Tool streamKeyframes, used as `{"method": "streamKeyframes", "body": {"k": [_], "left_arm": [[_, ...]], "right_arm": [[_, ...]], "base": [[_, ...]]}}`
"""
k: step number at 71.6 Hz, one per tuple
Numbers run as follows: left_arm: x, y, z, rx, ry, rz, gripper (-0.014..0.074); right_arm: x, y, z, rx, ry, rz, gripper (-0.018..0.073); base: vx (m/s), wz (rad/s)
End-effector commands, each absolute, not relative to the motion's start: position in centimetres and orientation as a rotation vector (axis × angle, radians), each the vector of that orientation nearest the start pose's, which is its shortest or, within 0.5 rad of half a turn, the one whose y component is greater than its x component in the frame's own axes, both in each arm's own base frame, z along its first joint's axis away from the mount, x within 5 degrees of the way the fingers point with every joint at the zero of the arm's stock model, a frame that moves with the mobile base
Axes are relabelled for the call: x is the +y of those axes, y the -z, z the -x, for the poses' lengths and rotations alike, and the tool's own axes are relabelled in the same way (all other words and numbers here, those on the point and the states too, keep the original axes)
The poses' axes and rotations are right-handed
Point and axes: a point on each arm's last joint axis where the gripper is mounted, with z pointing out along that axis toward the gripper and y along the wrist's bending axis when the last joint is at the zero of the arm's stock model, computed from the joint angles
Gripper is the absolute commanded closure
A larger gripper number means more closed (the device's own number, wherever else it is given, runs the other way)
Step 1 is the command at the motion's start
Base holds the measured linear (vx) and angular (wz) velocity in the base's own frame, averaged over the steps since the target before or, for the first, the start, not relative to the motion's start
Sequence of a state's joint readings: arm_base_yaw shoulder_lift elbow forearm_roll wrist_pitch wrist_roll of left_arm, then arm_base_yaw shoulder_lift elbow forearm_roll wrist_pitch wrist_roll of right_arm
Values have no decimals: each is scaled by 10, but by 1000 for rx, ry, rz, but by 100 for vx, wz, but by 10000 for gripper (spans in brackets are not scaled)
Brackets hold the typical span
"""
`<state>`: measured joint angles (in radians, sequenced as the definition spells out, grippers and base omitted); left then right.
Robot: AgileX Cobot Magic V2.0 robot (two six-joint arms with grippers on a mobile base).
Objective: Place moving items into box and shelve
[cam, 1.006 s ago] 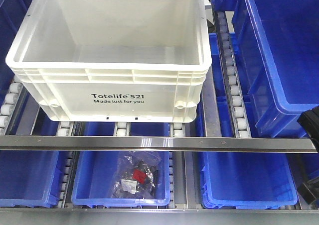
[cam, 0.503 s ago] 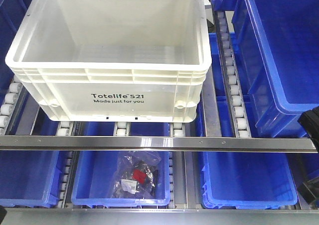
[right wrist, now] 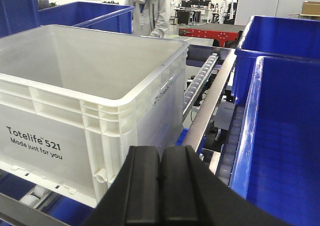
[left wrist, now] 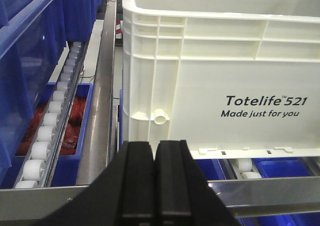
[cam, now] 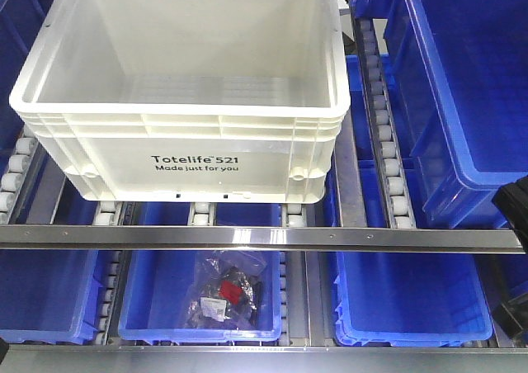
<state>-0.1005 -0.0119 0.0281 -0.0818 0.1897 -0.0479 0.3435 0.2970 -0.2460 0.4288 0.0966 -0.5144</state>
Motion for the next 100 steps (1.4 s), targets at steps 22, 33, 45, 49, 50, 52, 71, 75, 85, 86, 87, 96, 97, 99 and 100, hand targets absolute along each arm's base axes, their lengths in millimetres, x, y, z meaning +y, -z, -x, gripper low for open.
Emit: {"method": "streamKeyframes", "body": {"k": [22,33,45,49,50,52,71,75,85,86,87,96,97,99,100], "left_arm": [[-7,-189,-56,1617,207,29,624],[-7,-189,-56,1617,207,29,624],[-7,-189,-56,1617,207,29,624],[-7,-189,-56,1617,207,29,624],[-7,-189,-56,1617,207,29,624],[-7,-189,-56,1617,207,29,624],[-7,-189,-56,1616,207,29,624],[-7,-190,-56,1615,207,29,624],[-7,-190,-56,1615,207,29,624],[-7,-190,-56,1615,207,29,624],[-7,-190,-56,1615,207,29,624],[-7,-190,-56,1615,207,29,624],[-7,-190,-56,1615,207,29,624],[-7,-190,-56,1615,207,29,624],[-7,-190,-56,1615,207,29,624]], "right_arm": [[28,-286,-77,1494,-205,338,574],[29,-285,-78,1491,-167,374,574],[25,-244,-69,1523,-225,311,574],[23,-227,-64,1489,-232,298,574],[23,-223,-63,1481,-234,295,574],[22,-216,-61,1459,-235,290,574],[19,-203,-53,1467,-238,291,574],[19,-203,-53,1466,-238,291,574],[19,-203,-53,1466,-238,291,574],[19,-203,-53,1466,-238,291,574],[19,-203,-53,1466,-238,291,574],[19,-203,-53,1466,-238,291,574],[19,-203,-53,1466,-238,291,574],[19,-203,-53,1466,-238,291,574],[19,-203,-53,1466,-238,291,574]], "base": [[0,0],[0,0],[0,0],[0,0],[0,0],[0,0],[0,0],[0,0],[0,0],[0,0],[0,0],[0,0],[0,0],[0,0],[0,0]]}}
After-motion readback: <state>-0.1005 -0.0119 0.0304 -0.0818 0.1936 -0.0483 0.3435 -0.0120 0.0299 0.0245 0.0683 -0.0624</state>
